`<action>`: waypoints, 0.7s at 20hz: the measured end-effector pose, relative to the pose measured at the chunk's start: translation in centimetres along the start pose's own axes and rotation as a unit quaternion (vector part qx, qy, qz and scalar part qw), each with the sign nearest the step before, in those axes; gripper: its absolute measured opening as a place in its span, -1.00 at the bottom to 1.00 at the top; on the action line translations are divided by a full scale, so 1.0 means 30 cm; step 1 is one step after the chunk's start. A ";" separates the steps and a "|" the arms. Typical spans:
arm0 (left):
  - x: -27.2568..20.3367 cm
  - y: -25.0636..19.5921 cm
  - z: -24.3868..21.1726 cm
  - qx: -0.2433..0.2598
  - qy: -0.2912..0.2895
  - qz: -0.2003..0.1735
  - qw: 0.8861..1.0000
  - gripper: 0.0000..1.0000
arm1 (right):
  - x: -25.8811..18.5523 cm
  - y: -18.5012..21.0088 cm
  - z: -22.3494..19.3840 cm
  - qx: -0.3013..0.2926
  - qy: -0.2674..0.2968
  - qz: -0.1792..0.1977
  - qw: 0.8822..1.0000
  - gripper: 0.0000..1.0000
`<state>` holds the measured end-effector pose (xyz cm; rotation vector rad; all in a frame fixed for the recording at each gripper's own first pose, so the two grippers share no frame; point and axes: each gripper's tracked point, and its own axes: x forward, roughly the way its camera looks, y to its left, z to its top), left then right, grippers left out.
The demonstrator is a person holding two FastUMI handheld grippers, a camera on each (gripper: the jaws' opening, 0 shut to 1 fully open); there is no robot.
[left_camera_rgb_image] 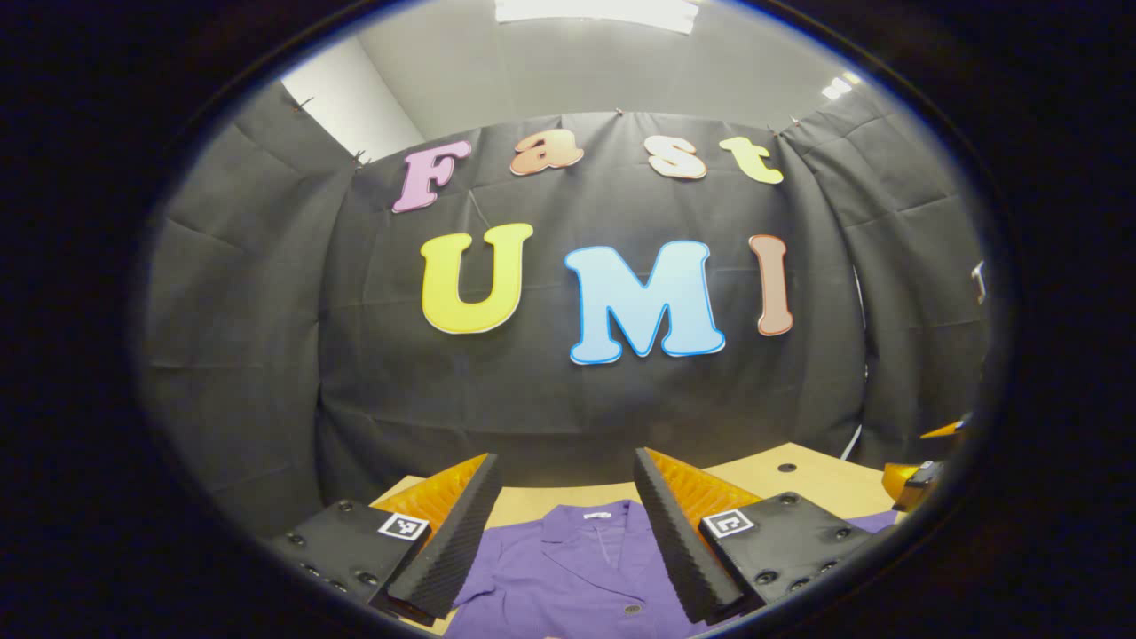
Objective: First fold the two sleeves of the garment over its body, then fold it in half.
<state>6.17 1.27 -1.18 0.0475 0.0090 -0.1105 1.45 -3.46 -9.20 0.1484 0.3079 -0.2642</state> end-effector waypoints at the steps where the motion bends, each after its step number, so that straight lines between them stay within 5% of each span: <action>1: 0.002 0.008 -0.005 -0.001 0.001 0.003 1.000 0.96 | 0.010 -0.022 -0.034 0.001 0.015 -0.010 1.000 0.79; 7: 0.013 0.075 -0.060 -0.008 0.015 0.022 1.000 0.91 | 0.048 -0.165 -0.289 0.033 0.131 -0.056 0.989 0.80; 14: 0.004 0.115 -0.055 0.005 0.018 0.039 0.999 0.89 | 0.060 -0.350 -0.569 0.123 0.256 -0.123 0.951 0.80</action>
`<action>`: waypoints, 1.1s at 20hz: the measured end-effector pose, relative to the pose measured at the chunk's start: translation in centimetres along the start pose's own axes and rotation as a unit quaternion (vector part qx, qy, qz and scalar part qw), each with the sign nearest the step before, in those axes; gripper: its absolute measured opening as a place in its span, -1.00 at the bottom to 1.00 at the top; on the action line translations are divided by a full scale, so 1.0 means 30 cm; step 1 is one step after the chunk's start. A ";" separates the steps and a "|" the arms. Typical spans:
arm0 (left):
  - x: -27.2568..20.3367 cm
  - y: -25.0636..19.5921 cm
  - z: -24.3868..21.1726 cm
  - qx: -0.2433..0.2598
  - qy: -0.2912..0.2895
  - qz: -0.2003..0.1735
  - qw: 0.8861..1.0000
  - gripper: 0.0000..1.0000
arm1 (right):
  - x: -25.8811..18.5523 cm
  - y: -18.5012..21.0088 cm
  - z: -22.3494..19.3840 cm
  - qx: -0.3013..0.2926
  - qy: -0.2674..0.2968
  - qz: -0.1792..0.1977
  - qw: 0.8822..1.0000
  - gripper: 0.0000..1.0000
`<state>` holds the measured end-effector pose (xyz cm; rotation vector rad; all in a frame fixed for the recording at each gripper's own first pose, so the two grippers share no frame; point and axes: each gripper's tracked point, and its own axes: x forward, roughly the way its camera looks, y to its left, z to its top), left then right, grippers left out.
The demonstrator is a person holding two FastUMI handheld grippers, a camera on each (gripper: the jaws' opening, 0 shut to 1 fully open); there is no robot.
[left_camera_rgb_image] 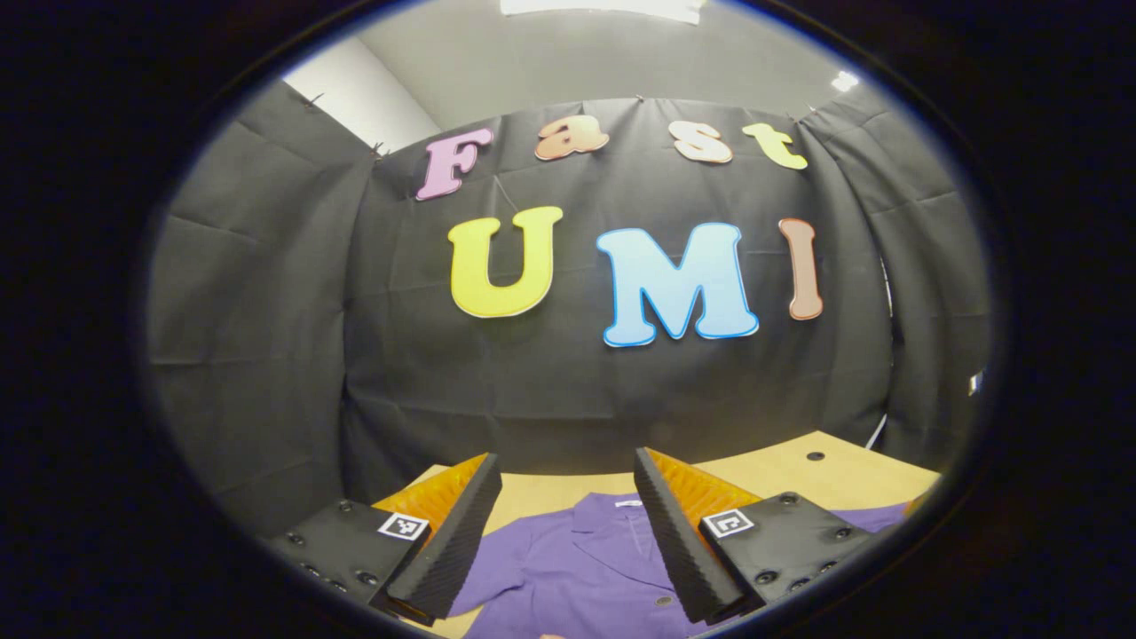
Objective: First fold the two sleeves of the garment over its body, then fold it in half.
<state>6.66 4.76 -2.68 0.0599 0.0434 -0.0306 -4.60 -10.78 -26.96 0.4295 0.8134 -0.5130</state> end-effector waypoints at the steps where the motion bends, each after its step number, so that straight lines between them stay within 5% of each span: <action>1: -0.003 -0.006 -0.003 0.000 0.002 -0.001 1.000 0.89 | 0.014 -0.029 -0.021 0.001 0.011 -0.012 1.000 0.80; 12: -0.070 -0.012 -0.022 0.001 0.019 0.009 1.000 0.89 | 0.154 -0.063 -0.091 0.014 0.086 -0.012 0.996 0.80; 20: -0.109 0.024 -0.045 -0.006 0.024 0.019 1.000 0.89 | 0.161 -0.031 -0.126 0.007 0.102 0.021 0.995 0.90; 22: -0.124 0.033 -0.051 -0.008 0.025 0.022 0.999 0.89 | 0.167 -0.017 -0.120 -0.002 0.102 0.033 0.994 0.62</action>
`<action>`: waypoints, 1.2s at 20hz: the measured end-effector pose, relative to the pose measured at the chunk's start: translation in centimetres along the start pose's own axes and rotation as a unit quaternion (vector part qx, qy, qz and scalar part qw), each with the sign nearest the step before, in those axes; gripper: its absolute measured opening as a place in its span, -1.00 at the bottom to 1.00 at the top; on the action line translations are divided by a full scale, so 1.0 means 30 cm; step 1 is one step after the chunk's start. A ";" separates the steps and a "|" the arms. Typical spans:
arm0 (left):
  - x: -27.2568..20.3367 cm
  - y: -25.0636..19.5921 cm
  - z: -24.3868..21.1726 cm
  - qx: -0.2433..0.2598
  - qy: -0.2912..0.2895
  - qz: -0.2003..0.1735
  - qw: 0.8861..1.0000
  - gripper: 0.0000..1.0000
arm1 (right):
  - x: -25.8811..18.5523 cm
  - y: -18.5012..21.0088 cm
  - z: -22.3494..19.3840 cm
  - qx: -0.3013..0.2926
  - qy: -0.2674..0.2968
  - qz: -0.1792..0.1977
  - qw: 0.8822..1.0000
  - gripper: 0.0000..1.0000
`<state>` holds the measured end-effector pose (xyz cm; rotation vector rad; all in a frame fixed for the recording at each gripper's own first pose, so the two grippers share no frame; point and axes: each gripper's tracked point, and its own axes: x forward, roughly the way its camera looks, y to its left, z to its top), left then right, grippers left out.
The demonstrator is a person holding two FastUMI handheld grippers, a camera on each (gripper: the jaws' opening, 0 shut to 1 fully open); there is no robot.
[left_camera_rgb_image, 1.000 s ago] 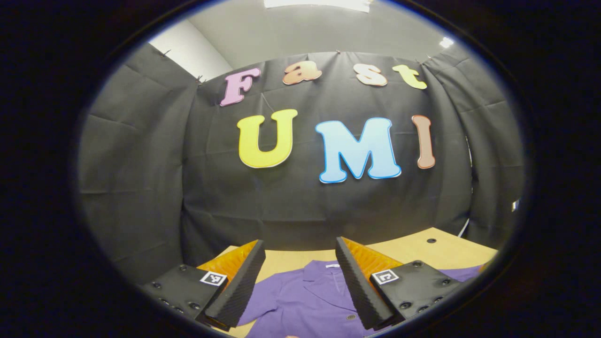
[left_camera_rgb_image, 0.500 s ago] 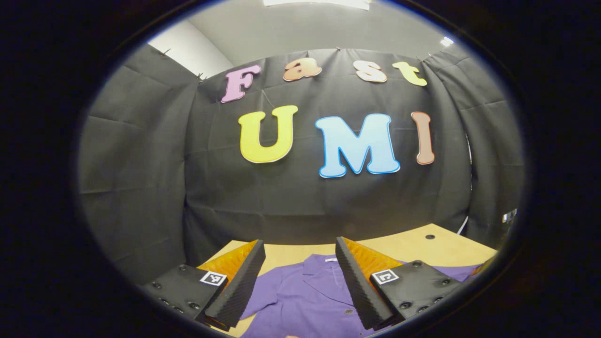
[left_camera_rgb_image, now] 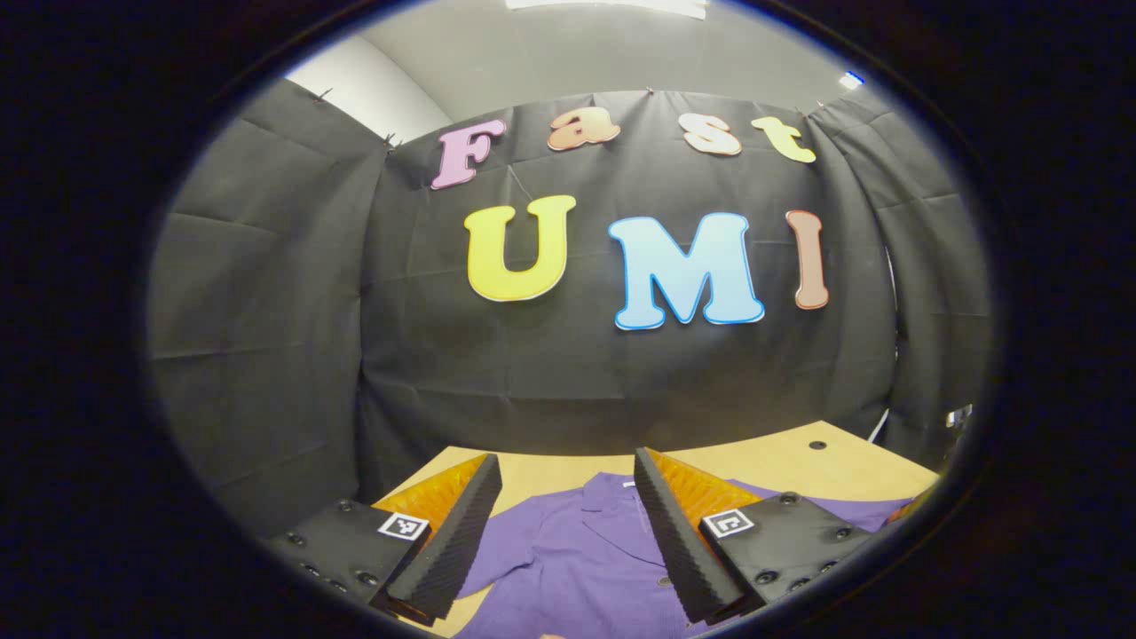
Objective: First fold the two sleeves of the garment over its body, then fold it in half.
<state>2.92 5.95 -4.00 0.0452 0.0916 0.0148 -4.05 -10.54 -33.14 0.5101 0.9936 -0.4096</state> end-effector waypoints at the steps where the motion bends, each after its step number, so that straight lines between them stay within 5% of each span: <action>1: -0.002 0.010 -0.002 0.001 -0.002 0.002 1.000 0.89 | -0.003 0.006 -0.003 -0.005 0.005 0.001 1.000 0.31; 3: -0.019 0.024 0.003 0.003 -0.005 0.005 1.000 0.89 | 0.009 0.025 0.005 0.019 0.005 0.012 1.000 0.08; 4: -0.022 0.032 0.004 0.005 -0.007 0.007 1.000 0.89 | 0.005 0.025 0.007 0.022 0.010 0.013 1.000 -0.63; 7: -0.040 0.066 -0.010 -0.001 -0.005 0.014 1.000 0.89 | -0.002 0.028 0.024 0.021 0.005 0.019 1.000 -0.89; 16: -0.071 0.196 -0.052 -0.023 0.001 0.037 0.999 0.89 | -0.155 0.108 0.172 0.043 -0.076 0.073 0.994 -0.96; 24: -0.064 0.339 -0.095 -0.026 0.001 0.043 0.999 0.89 | -0.413 0.409 0.368 0.023 -0.163 0.148 0.975 -0.97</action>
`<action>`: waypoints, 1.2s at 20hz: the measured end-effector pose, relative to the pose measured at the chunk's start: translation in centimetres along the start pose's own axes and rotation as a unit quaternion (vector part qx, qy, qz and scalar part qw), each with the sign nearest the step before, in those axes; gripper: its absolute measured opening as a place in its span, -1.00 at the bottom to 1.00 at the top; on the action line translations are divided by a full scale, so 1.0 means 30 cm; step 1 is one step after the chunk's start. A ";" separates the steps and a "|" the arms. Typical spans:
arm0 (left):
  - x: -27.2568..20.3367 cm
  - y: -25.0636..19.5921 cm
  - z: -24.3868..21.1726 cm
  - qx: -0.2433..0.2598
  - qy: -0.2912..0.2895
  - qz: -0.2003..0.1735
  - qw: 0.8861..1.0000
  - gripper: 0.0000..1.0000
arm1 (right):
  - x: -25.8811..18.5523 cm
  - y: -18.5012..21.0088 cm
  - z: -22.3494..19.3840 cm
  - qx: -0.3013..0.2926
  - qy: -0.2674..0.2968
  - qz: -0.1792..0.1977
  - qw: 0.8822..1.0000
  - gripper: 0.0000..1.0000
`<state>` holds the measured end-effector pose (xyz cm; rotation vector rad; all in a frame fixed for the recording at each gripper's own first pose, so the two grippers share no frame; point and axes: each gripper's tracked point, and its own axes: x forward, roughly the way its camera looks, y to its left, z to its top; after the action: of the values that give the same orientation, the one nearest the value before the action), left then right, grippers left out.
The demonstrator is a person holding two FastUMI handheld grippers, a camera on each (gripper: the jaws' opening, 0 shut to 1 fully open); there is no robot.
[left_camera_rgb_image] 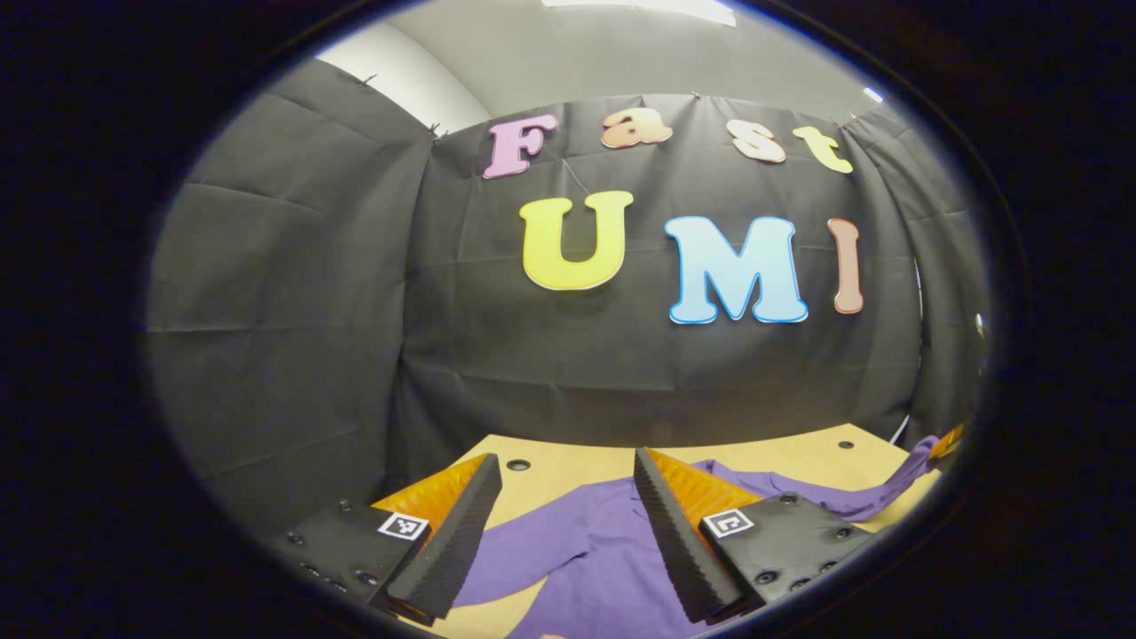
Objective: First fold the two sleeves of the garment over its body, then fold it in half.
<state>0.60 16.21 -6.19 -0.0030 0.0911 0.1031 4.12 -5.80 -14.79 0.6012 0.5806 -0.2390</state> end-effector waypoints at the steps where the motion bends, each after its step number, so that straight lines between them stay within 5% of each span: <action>1: 0.004 0.019 -0.008 -0.002 0.002 -0.001 1.000 0.89 | -0.004 0.053 0.022 -0.008 -0.008 0.008 1.000 -0.96; 14: 0.057 0.326 -0.060 -0.004 0.010 -0.009 1.000 0.89 | 0.022 0.855 0.126 -0.111 -0.067 0.130 0.983 -0.97; 24: -0.007 0.463 -0.116 -0.019 0.018 0.017 1.000 0.89 | 0.141 1.329 -0.197 -0.217 0.016 0.228 0.949 -0.97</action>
<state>-1.37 29.98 -9.61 -0.0410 0.1242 0.1379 19.84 29.54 -2.76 0.2960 0.4884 0.3318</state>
